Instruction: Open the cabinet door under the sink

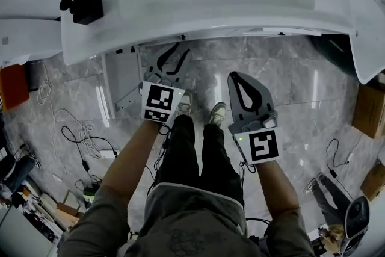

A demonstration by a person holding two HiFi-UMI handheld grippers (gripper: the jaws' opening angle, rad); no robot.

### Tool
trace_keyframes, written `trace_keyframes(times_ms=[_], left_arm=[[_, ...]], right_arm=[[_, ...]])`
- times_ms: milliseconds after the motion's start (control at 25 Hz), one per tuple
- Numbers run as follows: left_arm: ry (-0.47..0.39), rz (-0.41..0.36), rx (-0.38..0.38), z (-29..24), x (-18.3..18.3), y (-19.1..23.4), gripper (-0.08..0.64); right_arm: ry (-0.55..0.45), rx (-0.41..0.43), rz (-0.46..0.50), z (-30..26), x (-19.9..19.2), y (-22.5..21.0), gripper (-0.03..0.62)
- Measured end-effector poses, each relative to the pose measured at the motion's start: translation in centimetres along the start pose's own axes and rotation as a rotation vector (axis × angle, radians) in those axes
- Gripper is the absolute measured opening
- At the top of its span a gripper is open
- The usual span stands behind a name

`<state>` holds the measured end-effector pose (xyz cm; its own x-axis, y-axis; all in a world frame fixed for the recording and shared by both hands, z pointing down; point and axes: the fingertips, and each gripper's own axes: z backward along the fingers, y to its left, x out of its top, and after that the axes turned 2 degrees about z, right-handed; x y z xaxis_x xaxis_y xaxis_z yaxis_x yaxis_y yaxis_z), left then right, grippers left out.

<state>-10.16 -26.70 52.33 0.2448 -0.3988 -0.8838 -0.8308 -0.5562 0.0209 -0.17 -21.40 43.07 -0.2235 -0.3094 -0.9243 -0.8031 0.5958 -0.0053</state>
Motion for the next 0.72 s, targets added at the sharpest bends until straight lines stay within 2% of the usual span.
trace_keyframes(times_ms=[200,360,720], left_arm=[[0.086,-0.024,-0.026,-3.8,-4.8,0.8,0.126],[0.150,0.001,-0.023,-6.5,-8.5,1.2,0.147],[0.220,0.096,0.080,-10.1,-14.4,3.7,0.147]], right_arm=[[0.032,0.017,-0.005,-1.8,-3.5,-0.8,0.029],[0.036,-0.003,-0.029,-2.4,-5.7,-1.9,0.029],[0.050,-0.048,-0.110,-3.7,-9.5,-3.4,0.029]])
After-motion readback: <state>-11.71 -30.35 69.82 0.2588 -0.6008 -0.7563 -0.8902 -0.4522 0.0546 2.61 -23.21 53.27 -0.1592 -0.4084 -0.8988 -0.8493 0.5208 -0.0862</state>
